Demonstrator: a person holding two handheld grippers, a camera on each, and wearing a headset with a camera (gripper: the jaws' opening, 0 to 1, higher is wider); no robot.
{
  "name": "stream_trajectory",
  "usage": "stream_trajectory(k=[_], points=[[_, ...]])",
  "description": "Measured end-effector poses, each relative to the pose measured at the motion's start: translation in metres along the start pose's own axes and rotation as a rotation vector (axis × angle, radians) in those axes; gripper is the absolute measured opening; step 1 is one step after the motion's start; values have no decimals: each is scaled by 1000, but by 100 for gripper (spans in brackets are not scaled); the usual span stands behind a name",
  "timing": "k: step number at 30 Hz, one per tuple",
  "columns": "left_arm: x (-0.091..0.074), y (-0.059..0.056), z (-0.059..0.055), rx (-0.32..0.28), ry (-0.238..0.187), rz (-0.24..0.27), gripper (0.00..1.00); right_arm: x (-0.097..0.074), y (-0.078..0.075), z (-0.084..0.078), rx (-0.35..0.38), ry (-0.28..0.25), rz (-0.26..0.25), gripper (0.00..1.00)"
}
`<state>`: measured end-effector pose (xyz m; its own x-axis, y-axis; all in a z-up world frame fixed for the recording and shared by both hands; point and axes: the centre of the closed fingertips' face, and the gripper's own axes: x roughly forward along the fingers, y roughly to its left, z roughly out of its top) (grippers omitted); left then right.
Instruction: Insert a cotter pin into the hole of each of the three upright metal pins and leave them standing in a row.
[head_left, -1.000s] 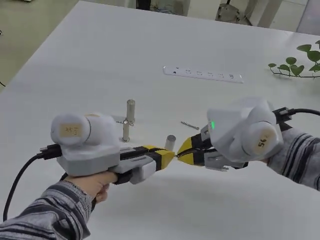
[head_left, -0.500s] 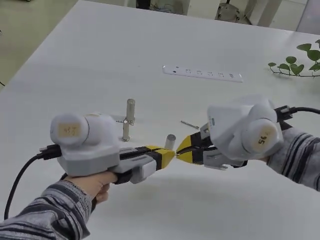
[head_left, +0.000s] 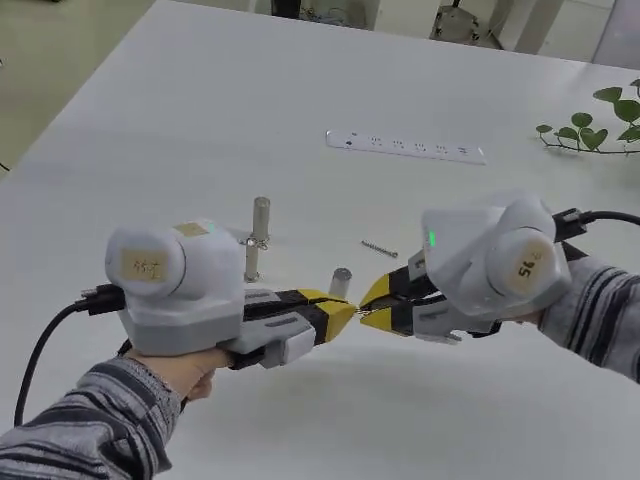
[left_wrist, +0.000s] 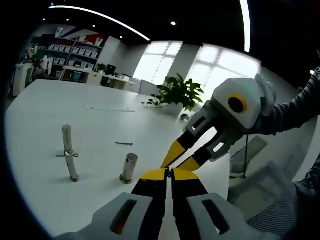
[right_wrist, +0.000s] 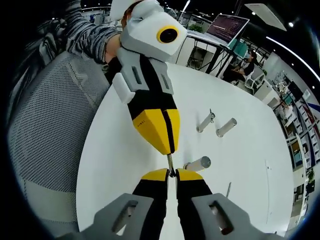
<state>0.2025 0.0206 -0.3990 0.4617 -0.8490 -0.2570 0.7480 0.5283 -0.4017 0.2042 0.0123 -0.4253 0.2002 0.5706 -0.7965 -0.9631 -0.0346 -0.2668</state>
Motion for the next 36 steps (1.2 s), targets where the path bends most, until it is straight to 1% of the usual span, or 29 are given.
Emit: stream_trajectory(k=[4, 7, 9, 11, 12, 13, 16, 17, 20, 24, 26, 27, 31, 33, 35, 36], points=[[0, -1, -2, 22, 18, -3, 0, 0, 0, 0, 18, -1, 8, 0], [-1, -1, -1, 46, 19, 1, 0, -1, -1, 0, 20, -4, 6, 0], [-1, 0, -1, 50, 18, 4, 0, -1, -1, 0, 17, -1, 7, 0], [-1, -1, -1, 26, 20, 1, 0, -1, 0, 0, 5, 2, 6, 0], [-1, 0, -1, 27, 16, 8, 0, -1, 0, 0, 0, 4, 3, 0], [-1, 1, 0, 32, 14, 12, 0, -2, -2, 0, -5, 4, -9, 0], [-1, 4, 1, 58, 7, 34, 1, -2, -4, -1, -13, 12, -18, 0], [-1, 5, 1, 69, 8, 40, 2, -2, -4, -1, -17, 15, -21, 0], [-1, 7, 3, 74, 0, 52, 8, -2, -6, -3, -21, 20, -31, 0], [-1, 8, 8, 85, -23, 63, 13, -2, -9, -6, -14, 30, -49, 0], [-1, 10, 9, 98, -29, 77, 15, -2, -12, -9, -7, 40, -62, 0], [-1, 13, 9, 114, -28, 92, 16, -2, -14, -11, -3, 45, -71, 0], [0, 19, 7, 141, -18, 138, 21, -3, -21, -19, 19, 73, -104, 0], [0, 24, 9, 171, -27, 180, 25, -2, -24, -22, 27, 85, -120, 0], [2, 25, 10, 185, -38, 201, 27, -1, -27, -25, 34, 93, -128, 0], [2, 26, 11, 209, -40, 210, 28, -1, -28, -27, 39, 97, -131, 0]])
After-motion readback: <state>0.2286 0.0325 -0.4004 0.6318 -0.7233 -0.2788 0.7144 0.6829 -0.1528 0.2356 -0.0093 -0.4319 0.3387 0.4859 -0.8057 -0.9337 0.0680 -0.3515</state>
